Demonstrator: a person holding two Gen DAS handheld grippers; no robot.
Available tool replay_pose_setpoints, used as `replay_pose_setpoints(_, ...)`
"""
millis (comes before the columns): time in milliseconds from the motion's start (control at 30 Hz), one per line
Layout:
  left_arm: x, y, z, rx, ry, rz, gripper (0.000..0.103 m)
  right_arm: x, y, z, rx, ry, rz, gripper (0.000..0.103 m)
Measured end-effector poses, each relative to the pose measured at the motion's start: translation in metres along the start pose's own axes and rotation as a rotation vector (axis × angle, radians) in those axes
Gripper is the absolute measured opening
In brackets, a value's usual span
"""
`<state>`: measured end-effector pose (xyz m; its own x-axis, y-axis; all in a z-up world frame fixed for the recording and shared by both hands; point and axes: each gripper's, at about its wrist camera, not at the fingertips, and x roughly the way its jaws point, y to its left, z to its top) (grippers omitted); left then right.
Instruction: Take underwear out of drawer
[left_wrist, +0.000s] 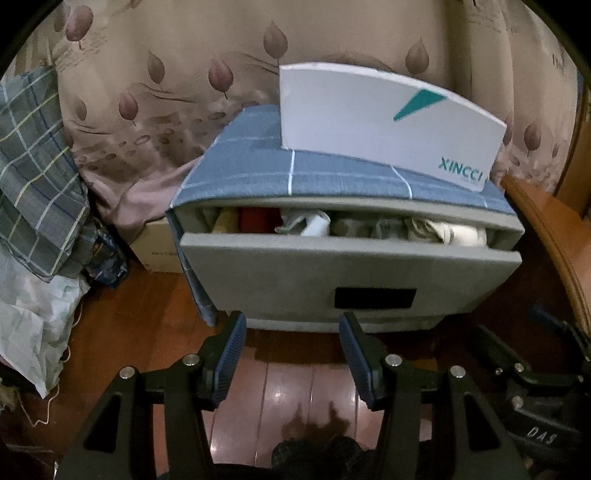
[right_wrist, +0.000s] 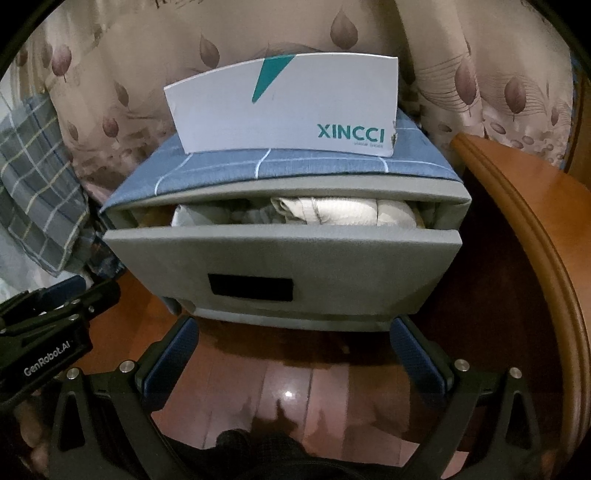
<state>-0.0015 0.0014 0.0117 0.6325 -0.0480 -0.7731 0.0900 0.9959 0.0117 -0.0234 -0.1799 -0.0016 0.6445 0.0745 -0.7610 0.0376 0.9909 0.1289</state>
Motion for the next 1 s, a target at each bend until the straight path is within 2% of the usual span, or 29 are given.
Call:
replay_pose_setpoints(133, -0.003, 0.009, 0.01, -0.013, -0.013, -0.027, 0.054, 0.002, -0.013, 0.014, 0.055, 0.014, 0.021, 0.103)
replay_pose_setpoints(200, -0.001, 0.015, 0.016, -0.009, -0.014, -0.032, 0.054, 0.006, -0.02, 0.022, 0.068, 0.018, 0.004, 0.103)
replay_pose_setpoints(533, 0.034, 0.056, 0.06, -0.037, -0.009, 0.006, 0.054, 0.037, -0.029, 0.072, 0.024, 0.012, -0.05, 0.103)
replay_pose_setpoints(1000, 0.097, 0.041, 0.089, 0.064, 0.038, 0.022, 0.054, 0.088, -0.041, 0.089, 0.012, 0.065, -0.091, 0.103)
